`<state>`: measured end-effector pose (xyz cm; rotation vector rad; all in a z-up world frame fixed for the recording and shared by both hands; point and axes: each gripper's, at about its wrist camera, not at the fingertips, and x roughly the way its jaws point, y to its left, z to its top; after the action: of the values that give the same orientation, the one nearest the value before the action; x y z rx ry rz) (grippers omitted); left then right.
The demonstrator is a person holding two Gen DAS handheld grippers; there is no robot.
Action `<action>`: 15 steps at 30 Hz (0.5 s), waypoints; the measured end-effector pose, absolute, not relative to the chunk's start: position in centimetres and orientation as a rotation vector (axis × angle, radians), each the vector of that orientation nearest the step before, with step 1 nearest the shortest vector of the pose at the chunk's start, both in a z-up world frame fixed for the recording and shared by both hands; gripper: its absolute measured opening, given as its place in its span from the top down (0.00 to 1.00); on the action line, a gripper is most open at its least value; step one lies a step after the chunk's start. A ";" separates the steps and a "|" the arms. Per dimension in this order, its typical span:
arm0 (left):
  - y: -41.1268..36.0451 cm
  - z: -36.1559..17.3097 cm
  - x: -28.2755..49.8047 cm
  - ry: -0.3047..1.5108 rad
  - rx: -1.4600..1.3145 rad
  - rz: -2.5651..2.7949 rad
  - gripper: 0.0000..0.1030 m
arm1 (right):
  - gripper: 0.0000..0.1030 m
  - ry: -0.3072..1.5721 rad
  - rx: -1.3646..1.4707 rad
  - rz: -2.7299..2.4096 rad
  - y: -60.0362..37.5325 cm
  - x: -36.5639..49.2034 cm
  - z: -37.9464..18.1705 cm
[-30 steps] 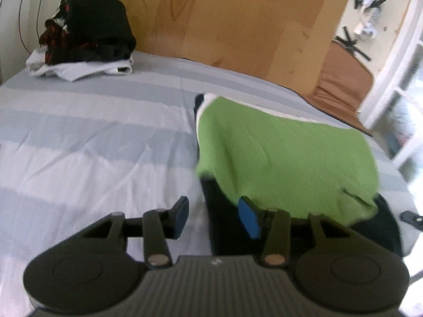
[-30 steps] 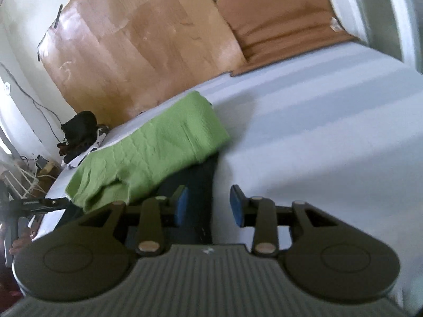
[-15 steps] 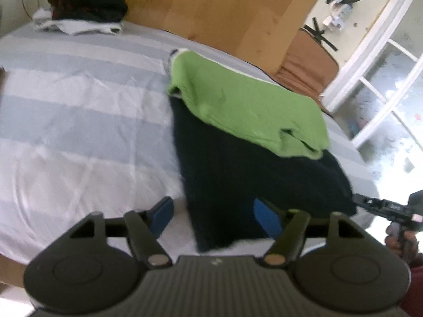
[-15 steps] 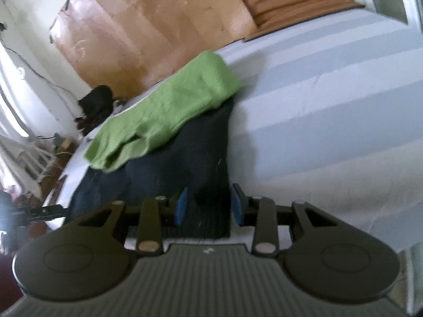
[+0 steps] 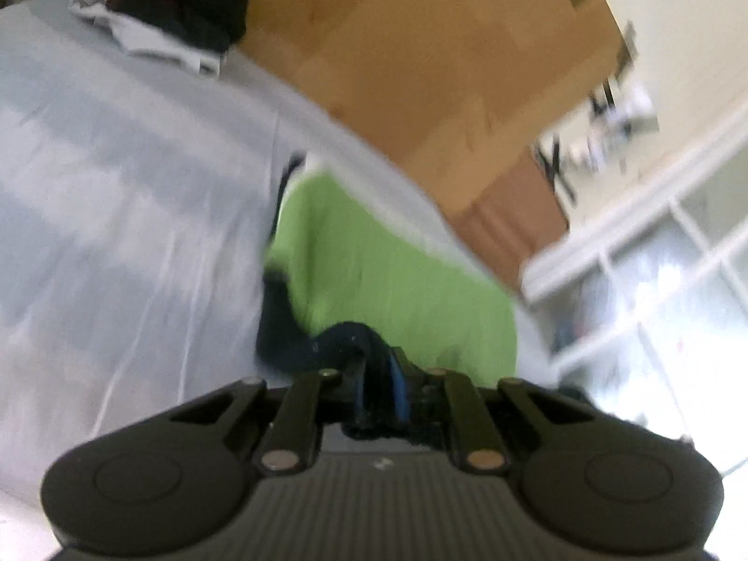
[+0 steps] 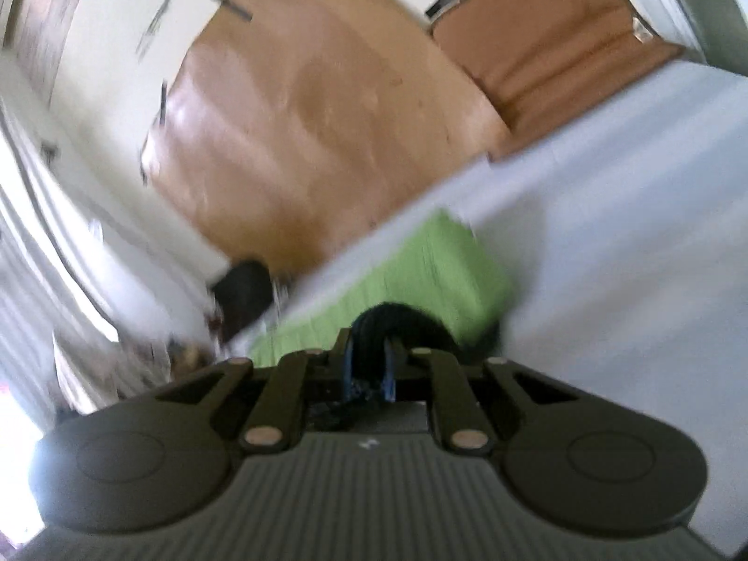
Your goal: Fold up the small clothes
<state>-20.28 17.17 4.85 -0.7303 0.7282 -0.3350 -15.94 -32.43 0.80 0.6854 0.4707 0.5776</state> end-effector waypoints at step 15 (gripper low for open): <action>13.0 7.0 -17.4 0.612 -0.456 -0.229 0.60 | 0.37 0.391 0.507 0.380 -31.7 -13.7 -0.5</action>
<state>-17.40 13.00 6.99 -0.4561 0.6116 -0.2294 -13.67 -31.70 -0.48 0.5067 0.3915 0.3800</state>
